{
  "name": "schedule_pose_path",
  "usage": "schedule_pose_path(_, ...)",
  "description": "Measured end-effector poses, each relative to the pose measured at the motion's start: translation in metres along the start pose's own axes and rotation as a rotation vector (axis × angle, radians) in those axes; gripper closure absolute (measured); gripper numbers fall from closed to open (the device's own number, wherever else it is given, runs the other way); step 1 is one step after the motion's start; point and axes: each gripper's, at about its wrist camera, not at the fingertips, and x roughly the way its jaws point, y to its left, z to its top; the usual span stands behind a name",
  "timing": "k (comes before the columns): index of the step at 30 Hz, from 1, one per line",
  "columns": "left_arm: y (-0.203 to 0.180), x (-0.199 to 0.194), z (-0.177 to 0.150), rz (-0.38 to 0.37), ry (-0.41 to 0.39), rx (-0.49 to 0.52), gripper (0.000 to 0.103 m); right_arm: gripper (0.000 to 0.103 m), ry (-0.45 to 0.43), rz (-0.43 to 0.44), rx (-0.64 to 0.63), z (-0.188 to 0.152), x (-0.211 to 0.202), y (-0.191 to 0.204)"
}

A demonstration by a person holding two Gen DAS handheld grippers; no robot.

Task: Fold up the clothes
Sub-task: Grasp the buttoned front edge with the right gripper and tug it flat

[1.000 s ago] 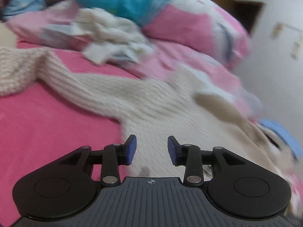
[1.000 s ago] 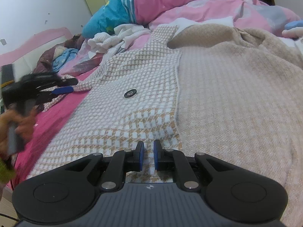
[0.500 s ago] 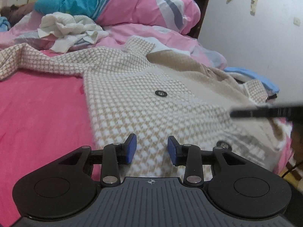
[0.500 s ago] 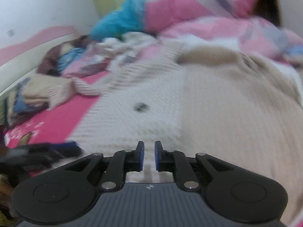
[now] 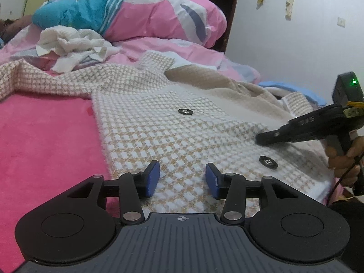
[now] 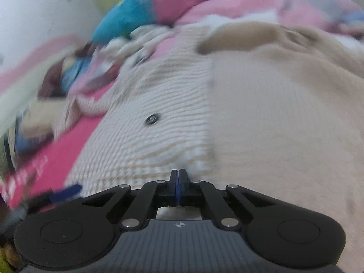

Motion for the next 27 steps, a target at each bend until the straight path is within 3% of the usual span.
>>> schedule_pose_path(2, 0.0, 0.0, -0.001, -0.007, -0.004, 0.006, 0.052, 0.103, -0.023, -0.006, -0.013, 0.004, -0.011, 0.006)
schedule_pose_path(4, -0.001, 0.0, -0.002, -0.011, -0.006, 0.015, 0.049, 0.102, -0.023, 0.044, -0.044, 0.01, -0.008, 0.023)
schedule_pose_path(7, -0.003, 0.0, -0.002, -0.009, -0.006, 0.024, 0.048, 0.102, 0.028, 0.107, -0.097, 0.02, 0.024, 0.049)
schedule_pose_path(9, -0.003, 0.0, -0.003, -0.01, -0.007, 0.024, 0.048, 0.103, 0.069, 0.097, -0.087, 0.023, 0.05, 0.053)
schedule_pose_path(12, -0.002, 0.0, -0.003, -0.017, -0.009, 0.017, 0.048, 0.103, 0.07, 0.117, 0.095, 0.03, 0.059, 0.015)
schedule_pose_path(15, 0.001, 0.0, -0.003, -0.028, -0.012, 0.003, 0.047, 0.103, 0.019, 0.104, 0.254, 0.029, 0.04, -0.026)
schedule_pose_path(19, 0.002, 0.0, -0.003, -0.035, -0.008, 0.003, 0.045, 0.102, -0.058, 0.01, 0.265, 0.029, 0.009, -0.036)
schedule_pose_path(21, 0.001, 0.0, -0.002, -0.033, -0.003, 0.007, 0.044, 0.101, -0.073, 0.031, 0.24, 0.03, 0.0, -0.025)
schedule_pose_path(24, -0.001, 0.0, -0.001, -0.024, 0.007, 0.013, 0.044, 0.1, -0.021, 0.141, 0.197, 0.029, 0.009, 0.0)
schedule_pose_path(27, -0.003, 0.0, 0.001, -0.014, 0.018, 0.021, 0.044, 0.101, 0.062, 0.098, 0.17, 0.024, 0.03, 0.004)
